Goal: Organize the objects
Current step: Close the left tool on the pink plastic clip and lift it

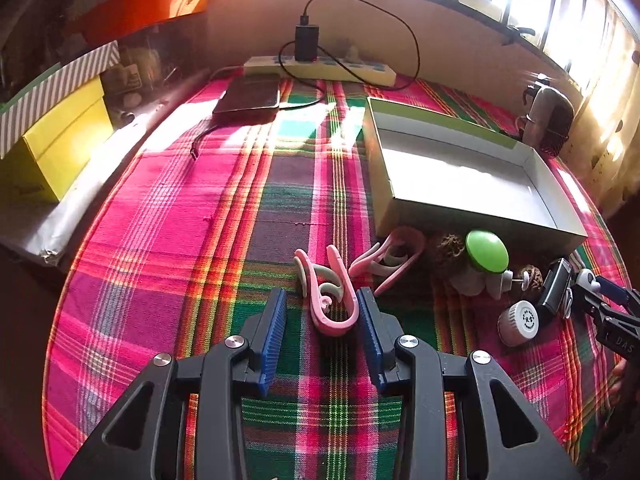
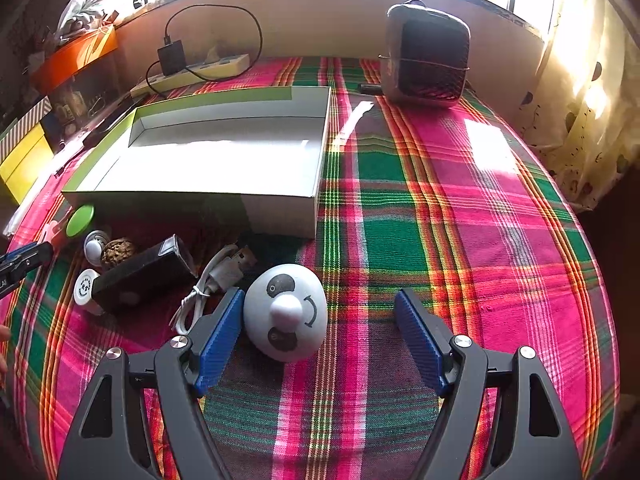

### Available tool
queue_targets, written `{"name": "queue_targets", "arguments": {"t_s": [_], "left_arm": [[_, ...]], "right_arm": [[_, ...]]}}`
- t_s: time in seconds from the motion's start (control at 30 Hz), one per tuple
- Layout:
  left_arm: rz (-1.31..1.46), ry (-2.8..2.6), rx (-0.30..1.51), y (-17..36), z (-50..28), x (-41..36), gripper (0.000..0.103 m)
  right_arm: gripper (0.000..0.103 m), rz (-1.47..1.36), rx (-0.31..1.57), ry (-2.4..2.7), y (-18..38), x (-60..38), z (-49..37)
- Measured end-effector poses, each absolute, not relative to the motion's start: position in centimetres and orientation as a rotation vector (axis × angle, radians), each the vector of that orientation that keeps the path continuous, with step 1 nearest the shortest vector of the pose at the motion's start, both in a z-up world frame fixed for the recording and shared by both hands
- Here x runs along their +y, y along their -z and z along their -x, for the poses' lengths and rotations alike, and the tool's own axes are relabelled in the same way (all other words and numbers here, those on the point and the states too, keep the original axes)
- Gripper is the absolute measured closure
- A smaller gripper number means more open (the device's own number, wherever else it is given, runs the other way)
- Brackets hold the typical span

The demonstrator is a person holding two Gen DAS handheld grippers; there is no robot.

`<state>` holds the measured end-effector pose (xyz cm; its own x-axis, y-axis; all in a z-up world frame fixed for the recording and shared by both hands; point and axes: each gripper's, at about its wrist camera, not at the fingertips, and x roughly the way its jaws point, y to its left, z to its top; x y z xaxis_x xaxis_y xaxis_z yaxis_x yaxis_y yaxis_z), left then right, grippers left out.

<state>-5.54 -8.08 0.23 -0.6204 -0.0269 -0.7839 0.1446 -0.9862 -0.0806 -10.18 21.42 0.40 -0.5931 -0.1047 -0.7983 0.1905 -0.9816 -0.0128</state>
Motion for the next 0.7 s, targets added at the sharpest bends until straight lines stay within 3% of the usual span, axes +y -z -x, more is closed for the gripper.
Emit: {"name": "queue_targets", "arguments": {"t_s": [0.2, 0.57, 0.7], "left_arm": [[-1.31, 2.72, 0.096, -0.1, 6.4, -8.1, 0.069], [-1.29, 2.732, 0.083, 0.0, 6.8, -8.4, 0.069], [-1.292, 2.726, 0.086, -0.1, 6.7, -8.5, 0.077]], "right_arm": [[0.027, -1.326, 0.148, 2.665, -0.4, 21.4, 10.3], [0.027, -1.33, 0.137, 2.673, -0.4, 21.5, 10.4], [0.027, -1.326, 0.148, 2.683, -0.4, 21.5, 10.2]]}}
